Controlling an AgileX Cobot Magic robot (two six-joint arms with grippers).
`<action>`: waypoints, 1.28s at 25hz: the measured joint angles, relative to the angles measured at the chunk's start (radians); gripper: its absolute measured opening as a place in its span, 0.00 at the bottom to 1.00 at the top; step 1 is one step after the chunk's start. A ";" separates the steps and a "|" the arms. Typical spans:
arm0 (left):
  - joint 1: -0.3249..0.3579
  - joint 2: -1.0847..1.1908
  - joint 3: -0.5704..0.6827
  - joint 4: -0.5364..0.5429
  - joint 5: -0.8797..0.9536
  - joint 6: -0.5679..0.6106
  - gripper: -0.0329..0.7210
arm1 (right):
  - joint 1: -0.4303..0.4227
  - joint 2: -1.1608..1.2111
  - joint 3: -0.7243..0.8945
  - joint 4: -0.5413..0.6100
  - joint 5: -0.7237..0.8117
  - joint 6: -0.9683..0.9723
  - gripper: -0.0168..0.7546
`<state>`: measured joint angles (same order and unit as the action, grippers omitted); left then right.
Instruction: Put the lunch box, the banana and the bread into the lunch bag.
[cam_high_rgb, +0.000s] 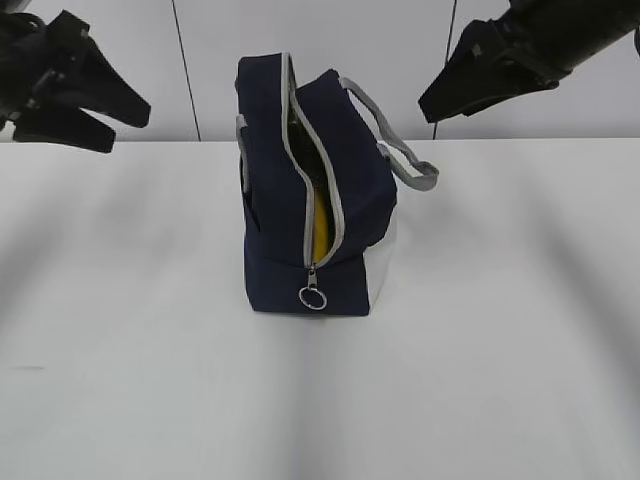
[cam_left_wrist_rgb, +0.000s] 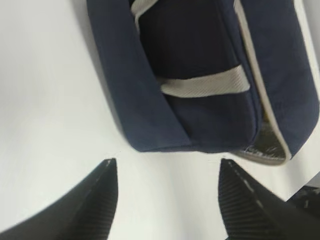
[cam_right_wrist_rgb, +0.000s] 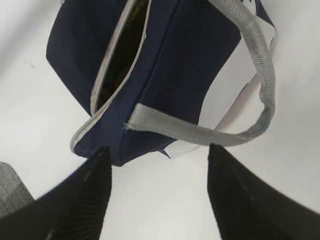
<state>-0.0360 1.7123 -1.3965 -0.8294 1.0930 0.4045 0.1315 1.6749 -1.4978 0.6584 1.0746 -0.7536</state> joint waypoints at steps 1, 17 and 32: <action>0.000 -0.013 0.000 0.040 0.012 -0.018 0.65 | 0.000 -0.008 0.014 0.000 0.002 0.002 0.64; -0.095 -0.121 0.000 0.245 0.083 -0.125 0.64 | 0.214 -0.330 0.676 0.275 -0.700 -0.273 0.64; -0.136 -0.128 0.000 0.312 0.083 -0.161 0.64 | 0.280 -0.229 0.845 1.104 -0.524 -1.164 0.64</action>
<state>-0.1720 1.5847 -1.3965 -0.5174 1.1759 0.2434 0.4113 1.4457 -0.6533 1.7624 0.5509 -1.9175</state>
